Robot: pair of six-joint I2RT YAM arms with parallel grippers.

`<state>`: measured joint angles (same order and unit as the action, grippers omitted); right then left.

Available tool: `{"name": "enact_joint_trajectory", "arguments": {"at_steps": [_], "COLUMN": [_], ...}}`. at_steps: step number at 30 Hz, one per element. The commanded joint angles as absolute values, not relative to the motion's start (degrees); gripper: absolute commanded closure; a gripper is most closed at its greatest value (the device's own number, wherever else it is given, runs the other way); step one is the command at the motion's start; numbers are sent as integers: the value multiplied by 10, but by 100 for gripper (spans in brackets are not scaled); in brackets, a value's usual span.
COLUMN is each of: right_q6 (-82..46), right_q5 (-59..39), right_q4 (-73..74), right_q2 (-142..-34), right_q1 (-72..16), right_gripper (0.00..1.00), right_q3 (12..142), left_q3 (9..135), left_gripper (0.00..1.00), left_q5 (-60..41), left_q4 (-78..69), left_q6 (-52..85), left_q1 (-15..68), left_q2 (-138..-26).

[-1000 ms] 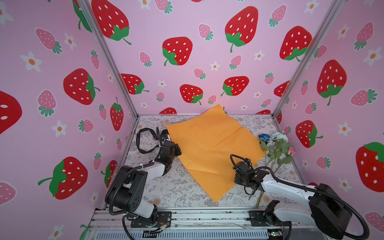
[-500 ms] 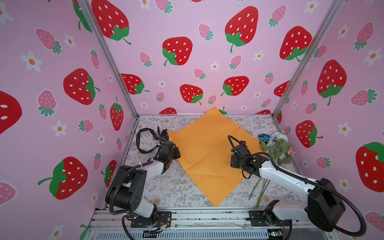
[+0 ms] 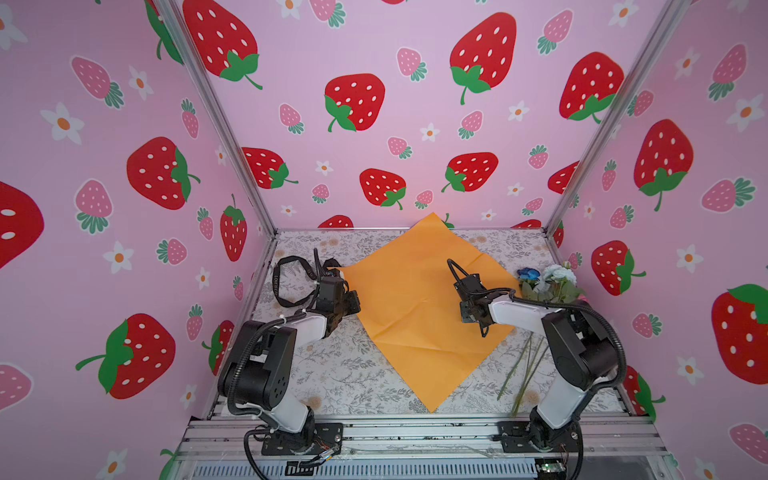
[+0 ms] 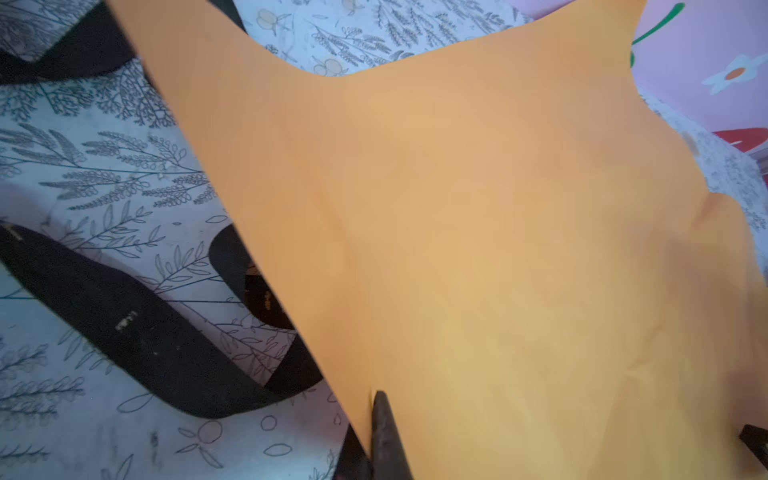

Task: Tie the bouquet of fake flowers

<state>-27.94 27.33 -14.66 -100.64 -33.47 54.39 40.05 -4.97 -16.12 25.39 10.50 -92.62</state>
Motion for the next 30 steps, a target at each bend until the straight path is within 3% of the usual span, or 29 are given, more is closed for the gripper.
{"name": "enact_joint_trajectory", "arguments": {"at_steps": [1, 3, 9, 14, 26, 30], "right_q6": [-295, -316, -383, -414, -425, -418], "right_q5": [244, 227, 193, 169, 167, 164], "right_q4": [-148, -145, -144, -131, -113, -114], "right_q2": [-1016, -1009, -974, -935, -919, -922], "right_q1": [-334, -334, -334, -335, -335, -336], "right_gripper": [29, 29, 29, 29, 27, 26], "right_q3": [511, 493, 440, 403, 402, 411], "left_q3": [425, 429, 453, 508, 736, 831], "left_gripper": [89, 83, 51, 31, 24, 18], "left_q5": [-46, -37, 25, 80, 20, 25], "left_q4": [-152, -148, -108, -37, 93, 154], "left_q6": [267, 271, 266, 248, 261, 251], "left_q1": [90, 85, 77, 65, 29, 23], "left_q2": [-937, -943, -940, -946, -1105, -1168]}}
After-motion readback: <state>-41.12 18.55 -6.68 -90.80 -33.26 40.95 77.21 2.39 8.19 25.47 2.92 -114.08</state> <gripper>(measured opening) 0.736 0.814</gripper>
